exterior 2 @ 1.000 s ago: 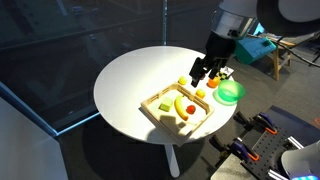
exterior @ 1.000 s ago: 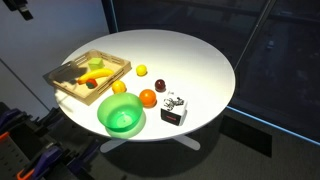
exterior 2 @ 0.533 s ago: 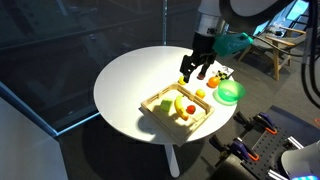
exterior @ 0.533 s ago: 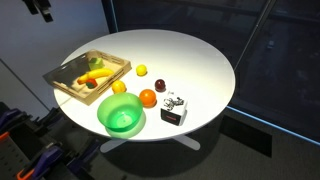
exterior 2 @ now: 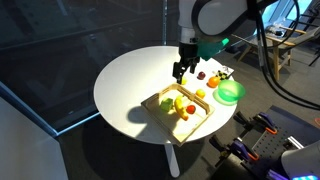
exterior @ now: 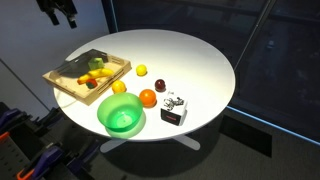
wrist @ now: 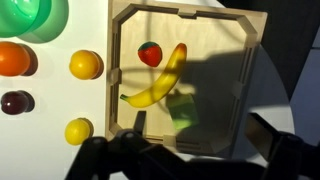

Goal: Remove the light green block from the wooden tray and put it on the table

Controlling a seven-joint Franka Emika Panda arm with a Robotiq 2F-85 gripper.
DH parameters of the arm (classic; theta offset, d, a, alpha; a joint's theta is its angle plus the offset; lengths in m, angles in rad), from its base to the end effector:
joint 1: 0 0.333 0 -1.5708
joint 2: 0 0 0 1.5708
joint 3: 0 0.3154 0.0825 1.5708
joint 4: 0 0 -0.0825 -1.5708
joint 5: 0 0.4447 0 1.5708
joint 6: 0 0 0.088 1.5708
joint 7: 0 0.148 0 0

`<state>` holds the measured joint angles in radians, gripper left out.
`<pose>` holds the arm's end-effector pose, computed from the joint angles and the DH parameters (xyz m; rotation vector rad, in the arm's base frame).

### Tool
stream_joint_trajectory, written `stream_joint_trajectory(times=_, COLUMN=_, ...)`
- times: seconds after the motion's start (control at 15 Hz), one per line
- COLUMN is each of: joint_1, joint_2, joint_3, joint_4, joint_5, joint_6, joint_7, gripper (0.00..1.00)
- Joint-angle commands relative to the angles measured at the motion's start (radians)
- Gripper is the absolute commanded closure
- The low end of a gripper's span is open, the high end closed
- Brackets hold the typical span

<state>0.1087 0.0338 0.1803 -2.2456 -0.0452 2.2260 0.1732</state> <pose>0.5418 0.1585 0.2665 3.0924 0.2236 -0.0693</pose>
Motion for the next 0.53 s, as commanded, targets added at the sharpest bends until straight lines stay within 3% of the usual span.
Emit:
stream_joint_trajectory(times=0.0, joint_1=0.013, joint_2=0.061, joint_3=-0.020, joint_4=0.074, joint_5=-0.044, joint_6=-0.032, joint_7=-0.064, gripper=0.00)
stream_joint_trajectory(times=0.47, joint_1=0.016, joint_2=0.082, joint_3=-0.027, joint_4=0.070, joint_5=-0.029, joint_6=-0.004, joint_7=-0.097, gripper=0.00)
